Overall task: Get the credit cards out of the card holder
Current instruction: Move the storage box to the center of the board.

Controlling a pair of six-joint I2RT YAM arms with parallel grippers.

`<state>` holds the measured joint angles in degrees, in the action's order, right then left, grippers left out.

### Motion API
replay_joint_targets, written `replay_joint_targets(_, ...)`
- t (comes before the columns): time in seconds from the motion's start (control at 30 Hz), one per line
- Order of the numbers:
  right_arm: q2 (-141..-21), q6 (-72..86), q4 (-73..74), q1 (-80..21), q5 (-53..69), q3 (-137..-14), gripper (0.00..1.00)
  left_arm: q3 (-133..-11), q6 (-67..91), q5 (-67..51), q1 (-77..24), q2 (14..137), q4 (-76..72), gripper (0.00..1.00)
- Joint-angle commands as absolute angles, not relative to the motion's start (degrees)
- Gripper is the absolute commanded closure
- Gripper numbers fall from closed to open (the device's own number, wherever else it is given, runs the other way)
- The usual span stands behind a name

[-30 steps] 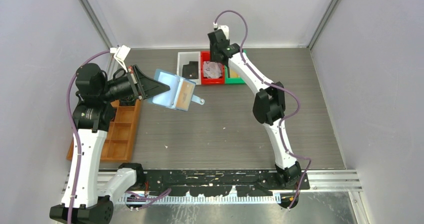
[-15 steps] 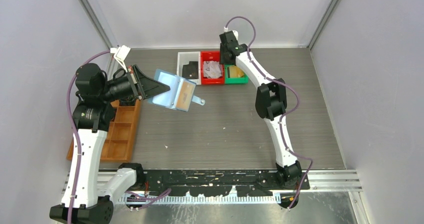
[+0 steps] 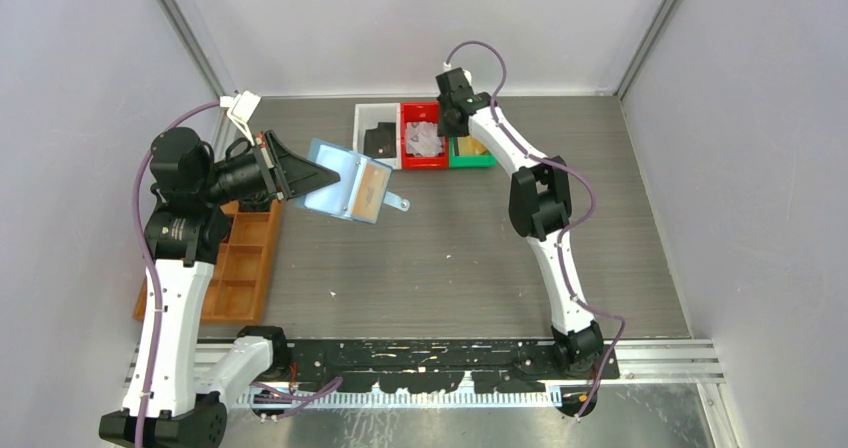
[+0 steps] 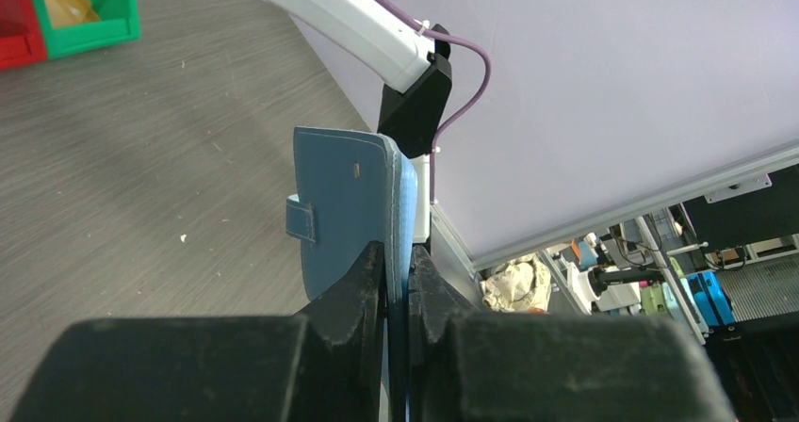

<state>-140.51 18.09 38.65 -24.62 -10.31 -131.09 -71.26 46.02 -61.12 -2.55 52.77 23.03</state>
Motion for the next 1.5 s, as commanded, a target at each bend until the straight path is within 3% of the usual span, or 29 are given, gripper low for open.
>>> replay_joint_targets(0.0,-140.4,19.0,38.1,-24.8,-10.0,-132.2,0.81,-73.4,45.6,-62.3,-2.2,51.7,20.8,1.00)
replay_joint_targets(0.07,-139.0,19.7,38.2,-25.0,-10.3,-129.7,0.90,-73.7,43.9,-62.7,-2.2,51.7,21.0,1.00)
replay_joint_targets(0.17,-133.4,19.8,33.9,-26.1,-10.9,-120.2,0.93,-75.2,41.1,-62.7,-2.2,52.4,23.1,1.00)
replay_joint_targets(0.6,-110.2,23.5,25.0,-32.7,-17.2,-82.6,0.99,-72.4,31.3,-63.8,-2.3,50.7,31.1,1.00)
replay_joint_targets(0.8,-106.2,26.8,23.0,-37.1,-21.5,-74.4,0.99,-72.0,30.1,-64.3,-2.2,50.7,31.1,1.00)
replay_joint_targets(0.93,-103.7,30.0,24.8,-37.4,-24.8,-75.5,0.96,-72.8,27.0,-65.3,-2.2,52.1,35.2,1.00)
replay_joint_targets(1.13,-100.8,35.1,25.3,-37.3,-32.6,-75.7,0.99,-72.7,24.6,-66.6,-2.2,50.8,36.7,1.00)
replay_joint_targets(1.17,-100.6,35.7,25.4,-37.3,-33.1,-75.1,0.96,-72.9,24.6,-66.9,-2.3,50.6,36.6,1.00)
replay_joint_targets(1.3,-98.5,34.8,21.8,-37.6,-30.4,-71.7,0.60,-73.1,23.7,-68.2,-2.2,50.5,37.7,1.00)
replay_joint_targets(1.47,-92.4,26.9,24.7,-37.7,-19.1,-76.3,0.25,-72.6,21.0,-69.5,-2.2,50.7,39.9,1.00)
